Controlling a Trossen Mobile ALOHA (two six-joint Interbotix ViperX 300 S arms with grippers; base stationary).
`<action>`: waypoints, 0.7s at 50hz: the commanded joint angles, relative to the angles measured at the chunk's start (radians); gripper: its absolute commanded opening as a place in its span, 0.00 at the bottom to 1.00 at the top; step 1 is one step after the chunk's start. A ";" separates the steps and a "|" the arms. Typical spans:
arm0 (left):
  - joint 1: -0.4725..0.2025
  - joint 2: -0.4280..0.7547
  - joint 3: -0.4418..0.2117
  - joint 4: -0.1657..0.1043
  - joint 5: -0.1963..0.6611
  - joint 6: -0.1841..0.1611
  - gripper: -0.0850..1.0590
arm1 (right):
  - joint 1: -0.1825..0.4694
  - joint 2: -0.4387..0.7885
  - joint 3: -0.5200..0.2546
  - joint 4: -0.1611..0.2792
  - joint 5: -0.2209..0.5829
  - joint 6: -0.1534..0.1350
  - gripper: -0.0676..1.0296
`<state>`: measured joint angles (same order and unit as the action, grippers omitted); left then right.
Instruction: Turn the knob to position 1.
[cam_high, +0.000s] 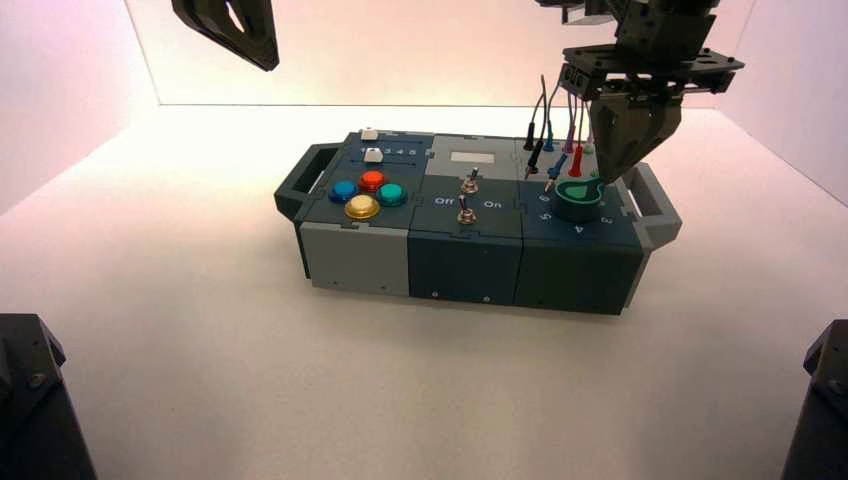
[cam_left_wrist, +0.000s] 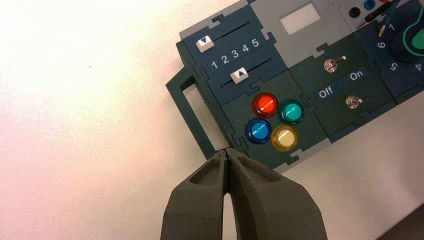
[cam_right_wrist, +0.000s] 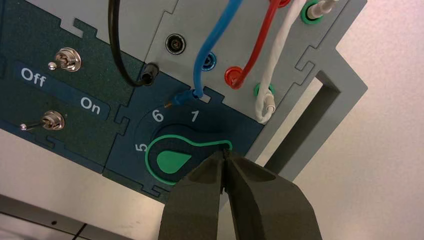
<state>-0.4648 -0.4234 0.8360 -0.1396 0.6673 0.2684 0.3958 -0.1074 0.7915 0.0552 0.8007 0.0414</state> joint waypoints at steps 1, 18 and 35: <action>-0.006 -0.005 -0.031 0.002 -0.008 0.006 0.05 | -0.003 -0.023 -0.017 -0.002 -0.003 0.003 0.04; -0.006 -0.005 -0.031 0.002 -0.009 0.008 0.05 | -0.003 0.002 -0.021 -0.002 -0.014 0.003 0.04; -0.006 -0.005 -0.031 0.003 -0.009 0.009 0.05 | -0.003 0.028 -0.041 -0.002 -0.014 0.000 0.04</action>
<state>-0.4648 -0.4234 0.8376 -0.1396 0.6657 0.2715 0.3958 -0.0798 0.7670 0.0552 0.7915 0.0414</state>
